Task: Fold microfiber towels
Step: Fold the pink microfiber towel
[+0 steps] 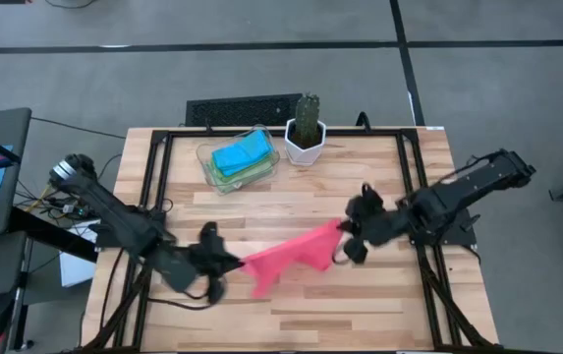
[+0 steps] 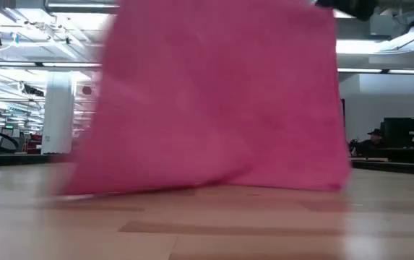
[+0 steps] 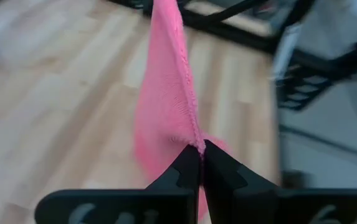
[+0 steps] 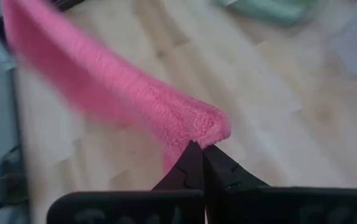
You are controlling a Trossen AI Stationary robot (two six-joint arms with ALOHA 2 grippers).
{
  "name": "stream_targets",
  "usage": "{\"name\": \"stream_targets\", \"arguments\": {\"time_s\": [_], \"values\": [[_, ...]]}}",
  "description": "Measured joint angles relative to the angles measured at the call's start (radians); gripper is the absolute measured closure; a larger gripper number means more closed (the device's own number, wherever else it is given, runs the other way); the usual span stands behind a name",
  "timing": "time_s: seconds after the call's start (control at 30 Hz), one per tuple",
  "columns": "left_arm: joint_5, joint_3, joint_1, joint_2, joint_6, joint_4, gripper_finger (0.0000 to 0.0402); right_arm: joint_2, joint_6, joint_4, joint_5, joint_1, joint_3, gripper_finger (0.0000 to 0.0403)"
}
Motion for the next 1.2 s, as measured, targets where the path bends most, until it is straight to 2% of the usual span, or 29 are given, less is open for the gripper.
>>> {"name": "stream_targets", "arguments": {"time_s": [0.23, 0.4, 0.57, 0.77, 0.87, 1.07, 1.2], "values": [[0.047, 0.000, -0.136, -0.141, -0.130, 0.030, 0.0401, 0.034, 0.122, 0.188, 0.037, 0.246, -0.001, 0.0394], [-0.001, 0.000, -0.154, -0.144, -0.187, -0.081, 0.0401, 0.033, 0.153, 0.209, 0.150, 0.298, 0.000, 0.0394], [0.023, -0.001, -0.094, -0.090, -0.263, -0.312, 0.0401, 0.040, 0.175, 0.154, 0.159, 0.224, -0.052, 0.0395], [-0.045, -0.002, -0.016, -0.003, -0.215, -0.490, 0.0401, 0.110, 0.160, 0.149, 0.119, 0.061, -0.150, 0.0395], [-0.079, -0.020, 0.033, 0.043, -0.143, -0.490, 0.0401, 0.155, 0.117, 0.147, 0.087, -0.010, -0.173, 0.0395], [-0.104, -0.095, 0.120, 0.135, 0.001, -0.468, 0.0401, 0.245, 0.015, 0.140, 0.088, -0.101, -0.182, 0.0395], [-0.195, -0.158, 0.167, 0.161, 0.049, -0.454, 0.0401, 0.295, -0.038, 0.122, 0.106, -0.151, -0.180, 0.0395]]}}
